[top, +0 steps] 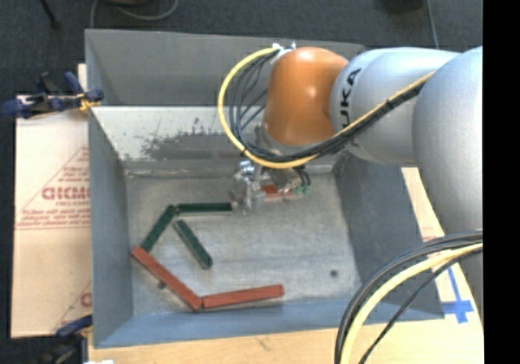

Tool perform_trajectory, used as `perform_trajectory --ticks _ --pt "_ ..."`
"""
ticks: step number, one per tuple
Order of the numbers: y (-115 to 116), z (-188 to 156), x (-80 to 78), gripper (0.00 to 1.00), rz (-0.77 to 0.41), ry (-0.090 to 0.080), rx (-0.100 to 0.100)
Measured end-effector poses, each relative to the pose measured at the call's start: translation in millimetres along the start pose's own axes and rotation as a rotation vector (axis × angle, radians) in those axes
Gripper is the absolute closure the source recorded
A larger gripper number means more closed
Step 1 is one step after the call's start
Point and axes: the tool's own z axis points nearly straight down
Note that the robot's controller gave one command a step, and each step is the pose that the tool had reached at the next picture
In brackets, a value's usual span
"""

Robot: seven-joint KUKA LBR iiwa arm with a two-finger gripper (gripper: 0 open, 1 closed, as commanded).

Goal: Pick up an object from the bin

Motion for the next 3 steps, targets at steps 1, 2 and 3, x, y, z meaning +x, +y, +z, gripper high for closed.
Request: perform_trajectory --ticks 1,2,3 --pt "0 0 0.0 0.00 0.001 0.000 0.000" --pt "46 -7 -13.8 0.00 -0.031 -0.003 -0.001" --pt "34 38 -14.4 0.00 -0.266 0.003 0.000"
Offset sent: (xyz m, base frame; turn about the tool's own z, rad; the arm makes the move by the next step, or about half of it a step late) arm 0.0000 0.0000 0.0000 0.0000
